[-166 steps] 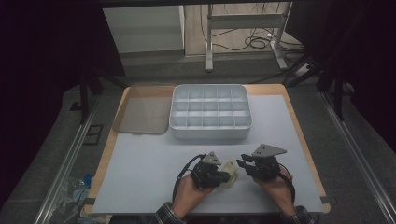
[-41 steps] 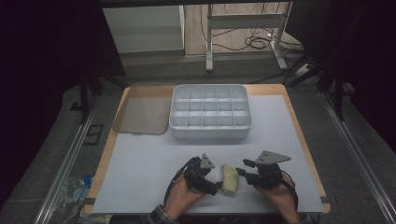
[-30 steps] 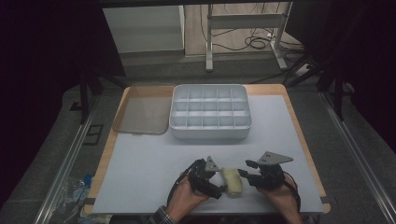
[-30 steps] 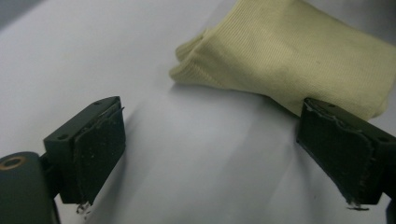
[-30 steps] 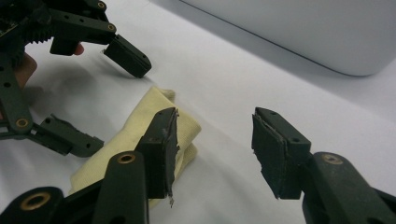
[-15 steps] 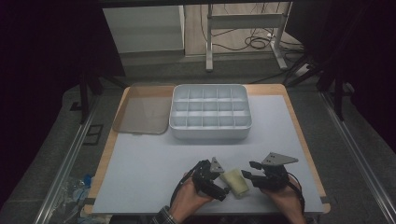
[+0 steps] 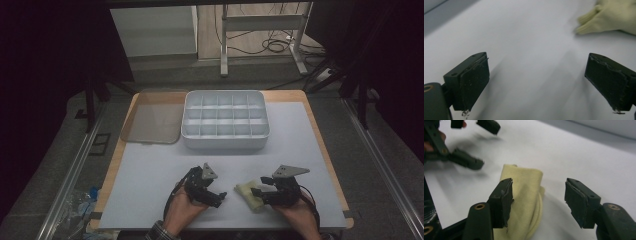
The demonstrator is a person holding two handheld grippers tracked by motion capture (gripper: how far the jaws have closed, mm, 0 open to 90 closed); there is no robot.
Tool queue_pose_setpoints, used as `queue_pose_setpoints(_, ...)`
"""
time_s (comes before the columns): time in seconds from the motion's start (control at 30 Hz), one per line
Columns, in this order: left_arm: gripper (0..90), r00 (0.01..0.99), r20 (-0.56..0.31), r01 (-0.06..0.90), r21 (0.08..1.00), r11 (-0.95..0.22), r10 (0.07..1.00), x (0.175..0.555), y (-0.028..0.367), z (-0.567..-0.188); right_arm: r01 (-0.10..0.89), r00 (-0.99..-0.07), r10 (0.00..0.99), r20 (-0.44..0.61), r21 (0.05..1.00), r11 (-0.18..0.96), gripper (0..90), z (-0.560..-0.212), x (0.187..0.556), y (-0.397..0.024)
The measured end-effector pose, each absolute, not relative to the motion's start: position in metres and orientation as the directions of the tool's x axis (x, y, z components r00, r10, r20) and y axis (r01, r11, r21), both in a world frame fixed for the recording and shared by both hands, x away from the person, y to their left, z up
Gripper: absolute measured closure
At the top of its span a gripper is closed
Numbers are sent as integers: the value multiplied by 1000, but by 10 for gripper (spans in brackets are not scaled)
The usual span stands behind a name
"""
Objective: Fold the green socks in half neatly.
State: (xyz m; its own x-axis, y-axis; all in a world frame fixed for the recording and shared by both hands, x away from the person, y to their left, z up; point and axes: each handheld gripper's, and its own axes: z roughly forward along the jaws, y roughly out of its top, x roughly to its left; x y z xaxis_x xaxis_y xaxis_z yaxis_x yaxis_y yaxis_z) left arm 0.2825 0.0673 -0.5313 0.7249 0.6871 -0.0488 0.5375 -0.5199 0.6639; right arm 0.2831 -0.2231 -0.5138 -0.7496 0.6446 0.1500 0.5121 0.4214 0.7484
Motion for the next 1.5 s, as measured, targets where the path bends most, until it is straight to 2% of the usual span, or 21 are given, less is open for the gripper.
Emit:
queue_pose_setpoints(0.4,56,637,-56,585,685,-434,769,286,110,-535,565,-736,649,192,702,434,383,-527,286,-212)
queue_pose_setpoints(0.6,56,615,-53,597,683,-421,787,288,117,-538,576,-734,647,205,693,434,512,-527,283,-207)
queue_pose_setpoints(0.7,56,608,-57,610,671,-420,792,290,120,-545,593,-733,638,237,682,428,612,-527,283,-205)
queue_pose_setpoints(0.87,34,617,-47,589,689,-421,786,288,120,-548,629,-722,618,313,670,395,703,-530,284,-207)
queue_pose_setpoints(1.1,17,623,-50,588,688,-425,781,288,120,-549,629,-726,602,333,675,385,724,-525,286,-209)
queue_pose_setpoints(1.5,15,623,-49,588,688,-425,781,288,120,-549,566,-754,596,277,734,374,722,-506,291,-208)
